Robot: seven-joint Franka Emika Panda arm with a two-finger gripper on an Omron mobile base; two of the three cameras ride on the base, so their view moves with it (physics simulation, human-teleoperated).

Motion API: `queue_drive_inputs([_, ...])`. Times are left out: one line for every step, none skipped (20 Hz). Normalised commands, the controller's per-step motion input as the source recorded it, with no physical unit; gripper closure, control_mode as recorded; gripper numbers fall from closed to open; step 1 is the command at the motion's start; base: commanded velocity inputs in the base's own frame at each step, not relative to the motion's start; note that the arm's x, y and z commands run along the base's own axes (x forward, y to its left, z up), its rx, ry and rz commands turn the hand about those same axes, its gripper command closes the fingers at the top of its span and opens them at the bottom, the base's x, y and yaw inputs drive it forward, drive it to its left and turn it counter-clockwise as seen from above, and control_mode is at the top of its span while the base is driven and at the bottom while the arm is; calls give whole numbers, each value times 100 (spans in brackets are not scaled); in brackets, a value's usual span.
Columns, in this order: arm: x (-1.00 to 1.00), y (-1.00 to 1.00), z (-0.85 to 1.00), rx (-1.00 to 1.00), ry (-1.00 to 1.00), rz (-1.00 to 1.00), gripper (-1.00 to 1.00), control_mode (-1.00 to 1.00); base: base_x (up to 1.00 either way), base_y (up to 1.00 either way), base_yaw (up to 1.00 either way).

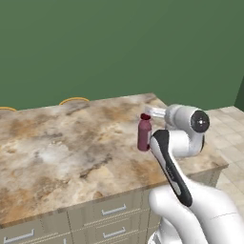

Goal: Move the drinks to the dining counter.

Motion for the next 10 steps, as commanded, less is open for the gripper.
queue_drive_inputs([-86,-1,46,0,-29,0,-100,-100,0,0,0])
queue_drive_inputs([-85,-9,46,0,-27,0,-100,-100,0,0,0])
queue_drive_inputs([-86,-18,48,0,-27,0,-100,-100,0,0,0])
queue_drive_inputs([-86,-20,49,0,-27,0,-100,-100,0,0,0])
queue_drive_inputs([-87,-16,51,0,-28,2,-100,-100,0,0,0])
queue_drive_inputs([-85,-9,51,0,-27,4,-100,-100,0,0,0])
queue_drive_inputs([-86,-1,51,0,-26,5,-100,-100,0,0,0])
queue_drive_inputs([-89,0,48,0,-25,6,-100,-100,0,0,0])
queue_drive_inputs([-91,0,45,0,-26,7,-100,-100,0,0,0])
queue_drive_inputs([-91,0,46,0,-25,7,-100,-100,0,0,0])
